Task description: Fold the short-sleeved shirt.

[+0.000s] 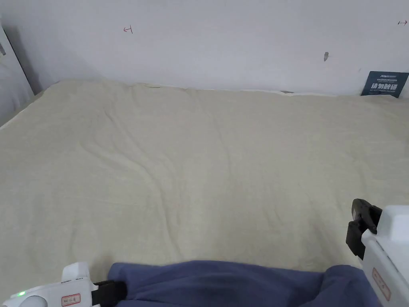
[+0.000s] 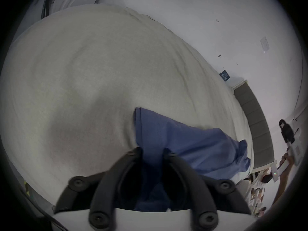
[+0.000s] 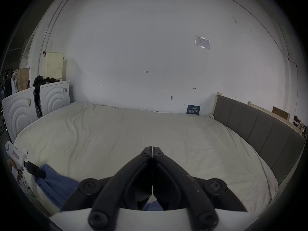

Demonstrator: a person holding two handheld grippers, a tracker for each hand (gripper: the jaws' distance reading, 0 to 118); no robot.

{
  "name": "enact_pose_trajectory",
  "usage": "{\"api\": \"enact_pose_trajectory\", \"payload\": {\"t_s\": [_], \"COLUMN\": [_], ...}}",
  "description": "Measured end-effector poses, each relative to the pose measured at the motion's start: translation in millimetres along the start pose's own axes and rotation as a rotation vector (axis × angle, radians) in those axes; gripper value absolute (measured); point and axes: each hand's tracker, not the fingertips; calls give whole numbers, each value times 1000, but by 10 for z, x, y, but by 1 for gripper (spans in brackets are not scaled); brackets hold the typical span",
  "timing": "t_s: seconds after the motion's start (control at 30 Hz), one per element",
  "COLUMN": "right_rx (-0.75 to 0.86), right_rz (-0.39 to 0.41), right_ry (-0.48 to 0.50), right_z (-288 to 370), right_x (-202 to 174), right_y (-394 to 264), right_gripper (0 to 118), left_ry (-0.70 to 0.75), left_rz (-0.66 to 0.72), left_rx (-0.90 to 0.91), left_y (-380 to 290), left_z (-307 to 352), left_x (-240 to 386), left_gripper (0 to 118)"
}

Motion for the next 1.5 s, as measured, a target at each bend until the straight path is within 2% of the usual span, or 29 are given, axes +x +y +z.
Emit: {"api": "enact_pose_trajectory", "payload": {"t_s": [0.1,0.23,0.4,0.5,0.63,0.73,0.87,1.17,1.37,1.5], "right_rx": [-1,7,30,43,57,64,70,85,87,81], "right_rz": [-7,-8,-15,-22,-29,-33,-43,-53,-56,-53], "right_ry": [0,3,9,11,18,18,20,31,7,-10], "right_z": [15,34,60,82,136,179,234,355,405,469], "right_x": [4,71,192,263,349,406,481,594,724,742], "right_y": [13,35,61,56,41,22,2,-3,-10,9], "right_gripper": [2,2,2,2,2,2,2,2,2,2], "left_ry": [-18,42,44,122,191,228,221,20,-21,16], "left_rz": [-1,-110,-101,-126,-50,-58,-87,-200,-222,-236], "left_rx": [6,62,100,130,143,138,134,8,-90,-152], "left_y": [11,2,97,138,166,141,105,-101,-314,-472], "left_z": [29,220,565,739,933,1009,1025,520,-153,-540], "left_x": [65,281,304,216,15,80,469,1758,2318,2495], "left_gripper": [11,11,10,10,10,10,10,10,10,10]}}
